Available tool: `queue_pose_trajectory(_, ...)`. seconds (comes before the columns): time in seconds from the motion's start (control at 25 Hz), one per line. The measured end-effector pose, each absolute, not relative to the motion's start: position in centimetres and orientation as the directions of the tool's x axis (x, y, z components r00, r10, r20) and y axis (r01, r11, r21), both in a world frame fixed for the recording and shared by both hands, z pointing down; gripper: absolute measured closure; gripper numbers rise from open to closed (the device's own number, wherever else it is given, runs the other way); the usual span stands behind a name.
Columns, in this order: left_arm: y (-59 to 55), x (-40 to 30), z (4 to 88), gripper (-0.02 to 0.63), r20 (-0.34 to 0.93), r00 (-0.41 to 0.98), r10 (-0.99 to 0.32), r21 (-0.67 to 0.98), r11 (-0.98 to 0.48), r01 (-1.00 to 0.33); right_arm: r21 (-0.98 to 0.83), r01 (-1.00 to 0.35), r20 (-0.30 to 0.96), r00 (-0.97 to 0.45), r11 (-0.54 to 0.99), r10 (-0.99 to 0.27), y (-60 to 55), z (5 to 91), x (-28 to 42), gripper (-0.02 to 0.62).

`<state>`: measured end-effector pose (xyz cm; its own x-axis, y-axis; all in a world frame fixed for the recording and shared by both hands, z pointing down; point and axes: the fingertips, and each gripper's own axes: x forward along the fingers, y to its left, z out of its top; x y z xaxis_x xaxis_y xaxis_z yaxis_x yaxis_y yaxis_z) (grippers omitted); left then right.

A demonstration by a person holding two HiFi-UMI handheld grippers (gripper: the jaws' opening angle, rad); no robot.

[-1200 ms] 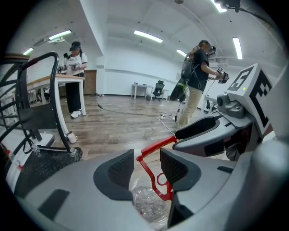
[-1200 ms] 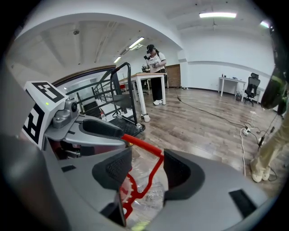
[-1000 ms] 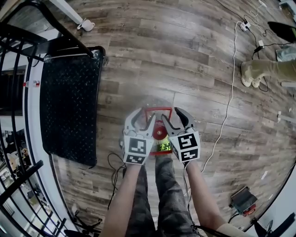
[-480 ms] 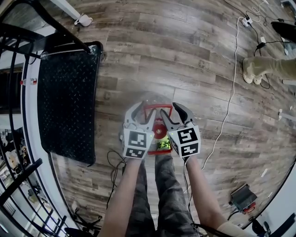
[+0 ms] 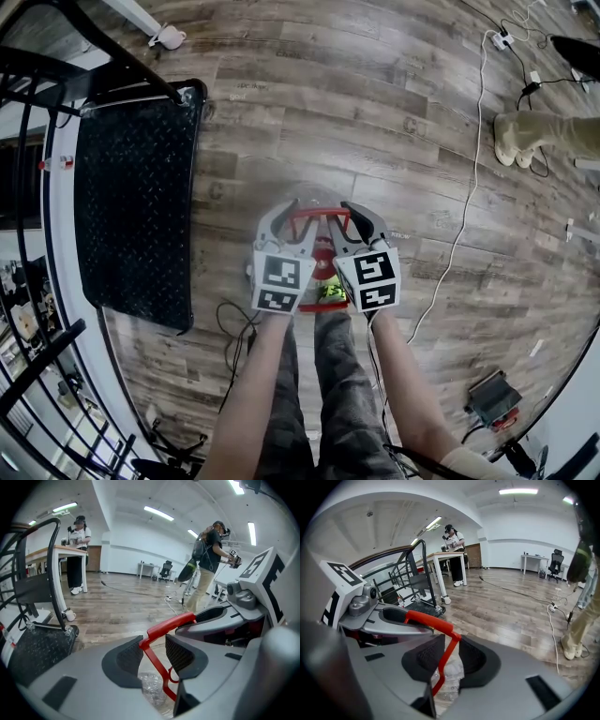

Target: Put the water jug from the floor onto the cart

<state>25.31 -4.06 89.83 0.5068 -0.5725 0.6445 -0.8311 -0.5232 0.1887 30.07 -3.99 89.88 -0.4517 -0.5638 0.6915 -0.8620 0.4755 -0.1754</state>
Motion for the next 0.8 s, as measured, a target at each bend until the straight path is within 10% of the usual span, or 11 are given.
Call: queue_pose_trajectory(0.8, -1.7, 23.6, 86.0, 0.560, 0.573, 0.477, -0.666, 0.145, -0.490, -0.859, -0.297, -0.860, 0.590, -0.507, 0.415, -0.628, -2.0, 86.1, 28.7, 0.575)
